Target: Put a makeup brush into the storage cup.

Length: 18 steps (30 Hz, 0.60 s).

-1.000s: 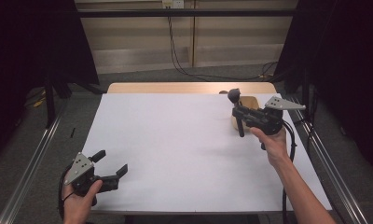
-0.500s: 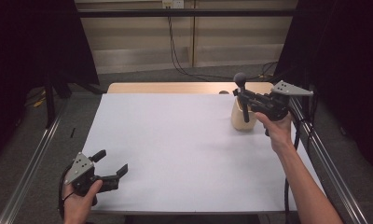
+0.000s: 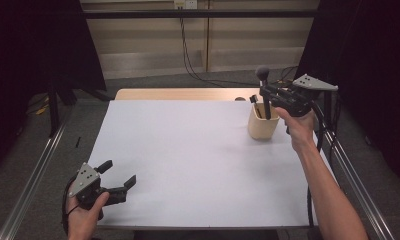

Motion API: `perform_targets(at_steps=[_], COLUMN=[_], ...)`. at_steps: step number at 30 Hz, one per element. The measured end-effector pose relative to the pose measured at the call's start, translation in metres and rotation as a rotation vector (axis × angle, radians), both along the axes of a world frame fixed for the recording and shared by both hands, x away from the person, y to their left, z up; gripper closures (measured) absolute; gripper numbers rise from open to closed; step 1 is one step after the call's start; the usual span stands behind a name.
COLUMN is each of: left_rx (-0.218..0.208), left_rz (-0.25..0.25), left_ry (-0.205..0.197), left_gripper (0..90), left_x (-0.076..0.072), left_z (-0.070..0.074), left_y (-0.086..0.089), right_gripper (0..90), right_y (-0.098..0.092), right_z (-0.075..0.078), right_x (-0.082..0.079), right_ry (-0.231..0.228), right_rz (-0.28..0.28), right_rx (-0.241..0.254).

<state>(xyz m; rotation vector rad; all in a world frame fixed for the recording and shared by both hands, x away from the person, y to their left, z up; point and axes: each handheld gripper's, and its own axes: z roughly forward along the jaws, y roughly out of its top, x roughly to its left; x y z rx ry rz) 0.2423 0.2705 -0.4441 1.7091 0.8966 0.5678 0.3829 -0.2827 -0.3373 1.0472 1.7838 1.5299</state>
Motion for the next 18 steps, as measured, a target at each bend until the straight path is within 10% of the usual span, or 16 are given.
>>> perform_targets(at_steps=[18], left_rx=[0.002], left_rz=[-0.009], left_ry=[0.001], left_gripper=[3.4], left_x=[-0.001], left_z=[0.000], left_y=[0.000], right_gripper=[71.8], right_y=[0.001], right_z=[-0.011], right_x=[0.024], right_ry=[0.007], right_rz=[-0.067], right_rx=[-0.019])
